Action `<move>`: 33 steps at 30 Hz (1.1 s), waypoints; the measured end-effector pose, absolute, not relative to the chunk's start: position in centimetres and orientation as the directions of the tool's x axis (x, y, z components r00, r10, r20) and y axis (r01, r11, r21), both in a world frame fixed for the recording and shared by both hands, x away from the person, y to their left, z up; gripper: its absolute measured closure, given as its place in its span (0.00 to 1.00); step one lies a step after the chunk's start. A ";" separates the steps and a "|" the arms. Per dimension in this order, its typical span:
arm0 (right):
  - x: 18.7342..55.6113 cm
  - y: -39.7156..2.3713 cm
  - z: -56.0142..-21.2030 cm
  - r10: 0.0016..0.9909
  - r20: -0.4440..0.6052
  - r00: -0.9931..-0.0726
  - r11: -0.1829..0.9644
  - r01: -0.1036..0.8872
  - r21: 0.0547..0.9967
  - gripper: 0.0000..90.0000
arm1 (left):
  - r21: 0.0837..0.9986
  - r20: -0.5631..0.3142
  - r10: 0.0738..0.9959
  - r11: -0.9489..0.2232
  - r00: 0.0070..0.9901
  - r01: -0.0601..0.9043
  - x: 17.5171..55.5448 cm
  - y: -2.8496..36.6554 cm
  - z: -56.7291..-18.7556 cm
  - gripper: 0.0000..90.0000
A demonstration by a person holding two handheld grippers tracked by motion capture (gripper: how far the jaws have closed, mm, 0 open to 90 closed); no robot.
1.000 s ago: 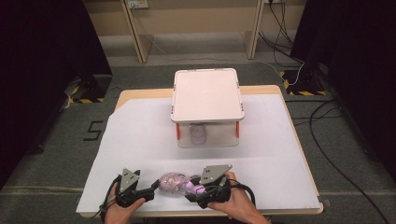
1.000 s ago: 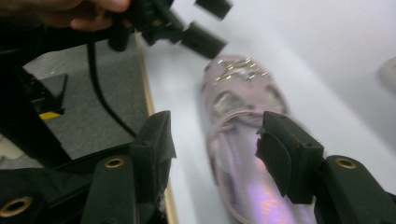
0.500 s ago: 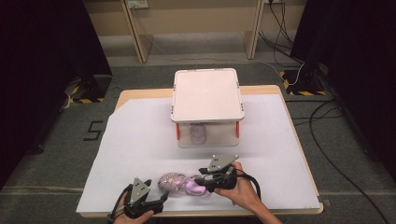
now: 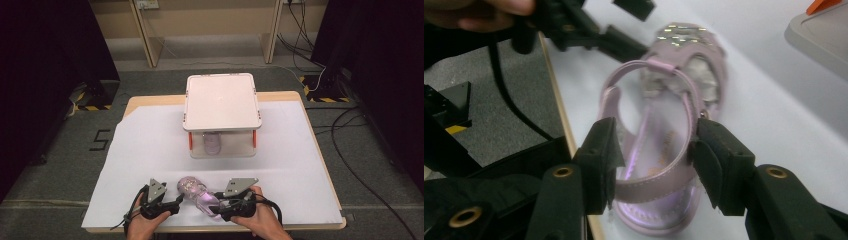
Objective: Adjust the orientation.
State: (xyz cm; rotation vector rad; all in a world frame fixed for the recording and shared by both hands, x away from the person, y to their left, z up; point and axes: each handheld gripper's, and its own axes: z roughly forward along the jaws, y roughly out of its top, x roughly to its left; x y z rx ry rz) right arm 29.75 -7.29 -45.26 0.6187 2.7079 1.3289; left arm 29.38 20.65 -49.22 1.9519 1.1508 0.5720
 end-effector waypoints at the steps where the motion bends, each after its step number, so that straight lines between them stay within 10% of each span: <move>1: 29.6 -7.3 -45.2 0.391 0.130 -0.911 0.538 0.341 0.771 0.57 | 0.804 -0.004 0.871 -0.288 0.491 0.520 29.7 20.5 -49.1 0.26; 16: 28.1 -7.7 -45.4 0.388 0.239 -0.890 0.495 0.421 0.760 0.51 | 0.821 0.009 0.865 -0.293 0.502 0.490 32.9 18.0 -49.1 0.30; 33: 29.4 -8.2 -44.3 0.419 0.091 -0.904 0.473 0.302 0.828 0.55 | 0.827 -0.040 0.859 -0.259 0.511 0.500 31.7 20.0 -48.3 0.27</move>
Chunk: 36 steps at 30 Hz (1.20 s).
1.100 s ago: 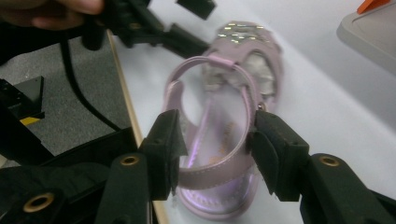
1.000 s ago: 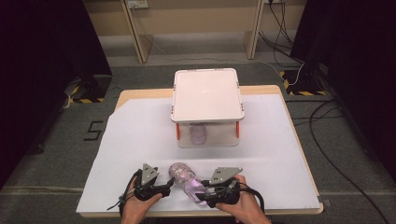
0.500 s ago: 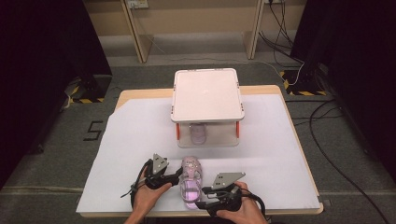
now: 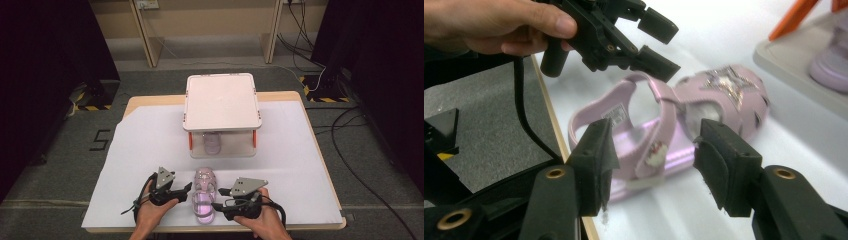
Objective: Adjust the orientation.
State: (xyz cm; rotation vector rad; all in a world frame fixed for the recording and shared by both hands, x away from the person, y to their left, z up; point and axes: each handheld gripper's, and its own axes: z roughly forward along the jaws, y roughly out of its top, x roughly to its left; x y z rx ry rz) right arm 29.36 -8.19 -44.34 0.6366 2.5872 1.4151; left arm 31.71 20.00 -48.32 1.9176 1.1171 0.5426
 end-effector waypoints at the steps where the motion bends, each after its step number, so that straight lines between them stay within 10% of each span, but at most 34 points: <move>1: 29.4 -7.9 -44.3 0.418 0.075 -0.906 0.477 0.289 0.830 0.56 | 0.829 -0.044 0.861 -0.252 0.507 0.499 31.5 20.4 -48.2 0.27; 36: 31.5 -2.5 -45.6 0.324 -0.168 -0.931 0.629 0.080 0.773 0.55 | 0.830 -0.060 0.889 -0.207 0.453 0.518 25.8 24.7 -49.0 0.22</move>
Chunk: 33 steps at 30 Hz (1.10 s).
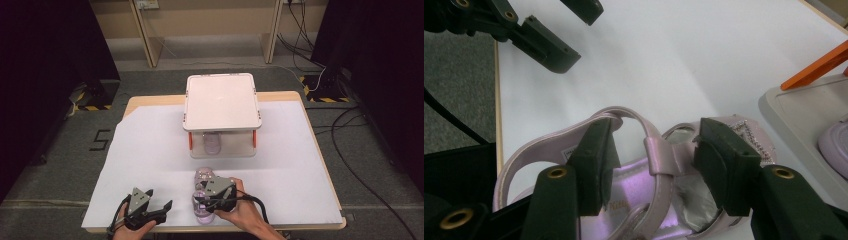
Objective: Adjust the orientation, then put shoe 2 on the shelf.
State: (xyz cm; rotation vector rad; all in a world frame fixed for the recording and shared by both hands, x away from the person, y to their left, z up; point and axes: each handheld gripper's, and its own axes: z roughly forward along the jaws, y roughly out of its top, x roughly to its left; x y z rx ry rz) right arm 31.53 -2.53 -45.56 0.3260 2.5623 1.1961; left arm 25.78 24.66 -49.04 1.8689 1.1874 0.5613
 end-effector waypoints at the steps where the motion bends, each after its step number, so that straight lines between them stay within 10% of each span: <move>1: 31.6 -2.5 -45.6 0.319 -0.177 -0.931 0.629 0.069 0.775 0.55 | 0.830 -0.059 0.890 -0.208 0.453 0.517 25.8 24.7 -49.1 0.22; 16: 31.2 -2.4 -45.3 0.268 -0.413 -0.871 0.721 -0.103 0.686 0.91 | 0.829 -0.061 0.885 -0.213 0.462 0.517 26.0 24.5 -49.1 0.22; 33: 30.6 -4.6 -43.2 0.303 -0.478 -0.824 0.701 -0.147 0.697 0.95 | 0.834 -0.062 0.879 -0.214 0.472 0.508 26.4 24.4 -49.0 0.22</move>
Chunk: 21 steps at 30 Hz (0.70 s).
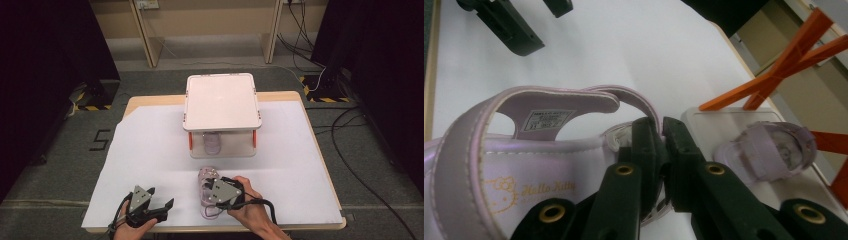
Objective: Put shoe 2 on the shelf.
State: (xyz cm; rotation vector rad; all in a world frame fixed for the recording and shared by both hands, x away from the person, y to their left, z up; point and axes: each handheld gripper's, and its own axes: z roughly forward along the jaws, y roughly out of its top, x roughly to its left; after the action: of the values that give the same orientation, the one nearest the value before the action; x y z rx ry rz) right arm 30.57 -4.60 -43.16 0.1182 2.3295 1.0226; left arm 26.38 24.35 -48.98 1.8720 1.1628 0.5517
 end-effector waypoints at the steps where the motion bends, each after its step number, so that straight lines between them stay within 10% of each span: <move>1: 30.6 -4.6 -43.2 0.303 -0.478 -0.824 0.701 -0.147 0.697 0.95 | 0.834 -0.062 0.879 -0.214 0.472 0.508 26.4 24.4 -49.0 0.22; 21: 34.5 -9.7 -41.3 0.445 -0.589 -0.674 0.725 -0.113 0.679 0.95 | 0.826 -0.059 0.879 -0.223 0.473 0.517 26.5 24.2 -49.3 0.22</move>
State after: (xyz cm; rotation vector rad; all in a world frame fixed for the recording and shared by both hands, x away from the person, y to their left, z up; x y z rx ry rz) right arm 34.55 -9.70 -41.27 0.2504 2.1399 0.9071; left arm 26.47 24.20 -49.28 1.8863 1.1675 0.5467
